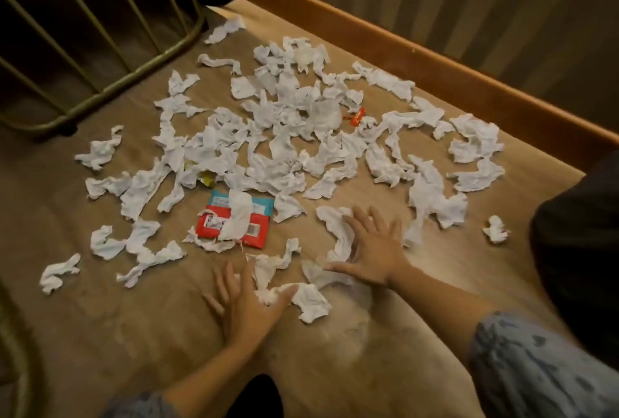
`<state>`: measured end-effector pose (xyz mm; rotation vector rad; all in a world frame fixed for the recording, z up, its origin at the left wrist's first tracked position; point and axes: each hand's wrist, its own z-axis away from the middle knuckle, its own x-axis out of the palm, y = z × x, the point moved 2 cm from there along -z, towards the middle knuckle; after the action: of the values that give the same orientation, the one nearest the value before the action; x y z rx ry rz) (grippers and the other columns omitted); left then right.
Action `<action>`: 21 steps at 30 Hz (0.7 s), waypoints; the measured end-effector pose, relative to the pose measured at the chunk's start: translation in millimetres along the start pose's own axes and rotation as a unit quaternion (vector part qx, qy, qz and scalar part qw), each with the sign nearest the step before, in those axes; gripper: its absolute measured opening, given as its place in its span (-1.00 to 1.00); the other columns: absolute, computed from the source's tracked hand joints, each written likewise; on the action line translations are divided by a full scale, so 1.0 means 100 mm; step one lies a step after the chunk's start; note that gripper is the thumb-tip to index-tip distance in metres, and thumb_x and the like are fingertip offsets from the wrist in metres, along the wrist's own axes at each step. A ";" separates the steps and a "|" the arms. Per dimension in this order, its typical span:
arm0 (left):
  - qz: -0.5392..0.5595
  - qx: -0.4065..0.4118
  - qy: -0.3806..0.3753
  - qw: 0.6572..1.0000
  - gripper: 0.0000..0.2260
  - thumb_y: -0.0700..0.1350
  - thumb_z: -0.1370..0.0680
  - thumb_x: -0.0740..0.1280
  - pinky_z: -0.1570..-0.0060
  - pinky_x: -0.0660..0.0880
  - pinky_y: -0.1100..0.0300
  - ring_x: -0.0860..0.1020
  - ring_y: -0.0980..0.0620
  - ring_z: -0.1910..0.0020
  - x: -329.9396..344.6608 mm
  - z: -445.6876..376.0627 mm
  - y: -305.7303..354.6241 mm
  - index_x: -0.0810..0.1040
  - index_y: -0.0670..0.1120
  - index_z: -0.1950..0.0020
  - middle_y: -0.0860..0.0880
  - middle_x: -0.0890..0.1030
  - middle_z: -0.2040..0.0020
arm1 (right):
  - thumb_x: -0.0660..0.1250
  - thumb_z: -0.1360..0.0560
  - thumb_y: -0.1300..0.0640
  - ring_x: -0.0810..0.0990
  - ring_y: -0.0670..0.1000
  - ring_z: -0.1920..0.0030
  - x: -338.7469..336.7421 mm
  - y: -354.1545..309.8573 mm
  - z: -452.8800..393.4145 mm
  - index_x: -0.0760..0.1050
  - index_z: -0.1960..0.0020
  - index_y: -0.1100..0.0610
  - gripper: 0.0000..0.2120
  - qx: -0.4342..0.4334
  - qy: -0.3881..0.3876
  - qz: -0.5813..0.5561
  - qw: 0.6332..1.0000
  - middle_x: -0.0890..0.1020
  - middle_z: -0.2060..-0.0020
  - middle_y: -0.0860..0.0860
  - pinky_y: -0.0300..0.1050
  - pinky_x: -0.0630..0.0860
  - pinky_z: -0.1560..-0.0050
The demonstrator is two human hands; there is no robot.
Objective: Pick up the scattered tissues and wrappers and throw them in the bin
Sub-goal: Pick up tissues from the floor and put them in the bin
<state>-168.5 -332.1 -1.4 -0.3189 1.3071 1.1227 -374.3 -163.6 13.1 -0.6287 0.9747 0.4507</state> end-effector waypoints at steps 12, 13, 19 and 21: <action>0.123 0.332 -0.027 0.935 -0.71 0.08 -0.45 0.44 -0.44 0.22 0.08 0.15 0.01 -0.54 0.33 -0.31 0.10 0.58 -0.03 -0.08 0.03 0.39 -0.44 | 0.29 -0.59 0.03 0.13 0.05 -0.54 0.67 -0.29 0.22 0.51 -0.20 0.11 -0.76 -0.064 0.211 -0.196 0.956 0.38 -0.45 0.03 0.07 0.20 -0.48; 0.153 0.322 -0.029 0.934 -0.77 -0.07 -0.47 0.44 -0.42 0.26 0.10 0.20 0.03 -0.52 0.32 -0.31 0.08 0.58 -0.05 -0.10 0.03 0.40 -0.44 | 0.29 -0.58 0.12 0.23 0.08 -0.50 0.70 -0.30 0.24 0.51 -0.16 0.13 -0.82 -0.074 0.217 -0.195 0.953 0.44 -0.39 0.06 0.08 0.27 -0.45; 0.230 0.274 -0.018 0.934 -0.52 -0.46 -0.49 0.23 -0.33 0.33 0.35 0.41 0.10 -0.35 0.17 -0.33 0.11 0.48 -0.08 -0.34 -0.03 0.49 -0.34 | 0.22 -0.44 0.28 0.44 -0.06 -0.01 0.54 -0.58 0.39 0.50 -0.17 0.18 -0.68 -0.042 0.265 -0.253 0.930 0.51 0.01 0.06 -0.40 0.32 -0.11; 0.245 0.269 -0.008 0.931 -0.60 -0.44 -0.48 0.21 -0.15 0.38 0.50 0.47 0.26 -0.16 0.08 -0.38 0.19 0.60 -0.07 -0.16 -0.02 0.56 -0.16 | 0.17 -0.44 0.19 0.40 -0.16 0.05 0.47 -0.68 0.41 0.50 -0.23 0.19 -0.62 -0.036 0.284 -0.273 0.919 0.53 0.06 0.08 -0.49 0.29 -0.04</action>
<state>-207.6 -348.1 -12.4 0.4465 1.6692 1.1085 -284.6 -182.6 8.1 -1.0945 1.2704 -0.2141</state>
